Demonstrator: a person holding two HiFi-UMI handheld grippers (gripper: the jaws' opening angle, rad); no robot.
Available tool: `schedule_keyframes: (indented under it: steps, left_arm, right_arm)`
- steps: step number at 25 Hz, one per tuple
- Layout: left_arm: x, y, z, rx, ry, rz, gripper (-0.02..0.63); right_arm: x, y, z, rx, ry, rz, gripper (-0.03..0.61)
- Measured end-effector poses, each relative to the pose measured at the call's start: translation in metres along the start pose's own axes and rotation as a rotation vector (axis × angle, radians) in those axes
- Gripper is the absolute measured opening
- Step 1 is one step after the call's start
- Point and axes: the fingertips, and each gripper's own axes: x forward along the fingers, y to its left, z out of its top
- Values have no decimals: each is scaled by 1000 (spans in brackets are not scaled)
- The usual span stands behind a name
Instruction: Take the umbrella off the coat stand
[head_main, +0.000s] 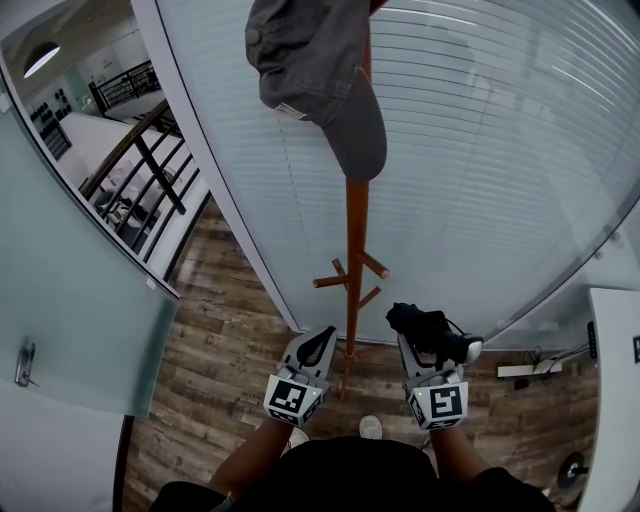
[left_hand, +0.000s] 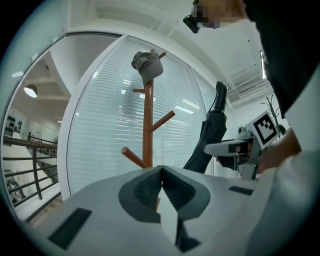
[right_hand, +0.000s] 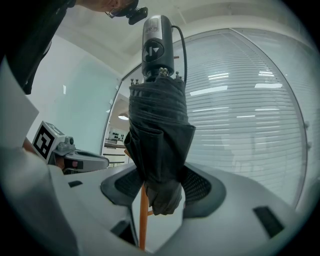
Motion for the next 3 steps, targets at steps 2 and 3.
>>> schedule_keyframes:
  steps: [2, 3]
  left_arm:
    - [1, 0, 0, 1, 1, -1, 14]
    - [2, 0, 0, 1, 1, -2, 14]
  right_arm:
    - [1, 0, 0, 2, -2, 2, 238]
    - [1, 0, 0, 3, -2, 3, 238]
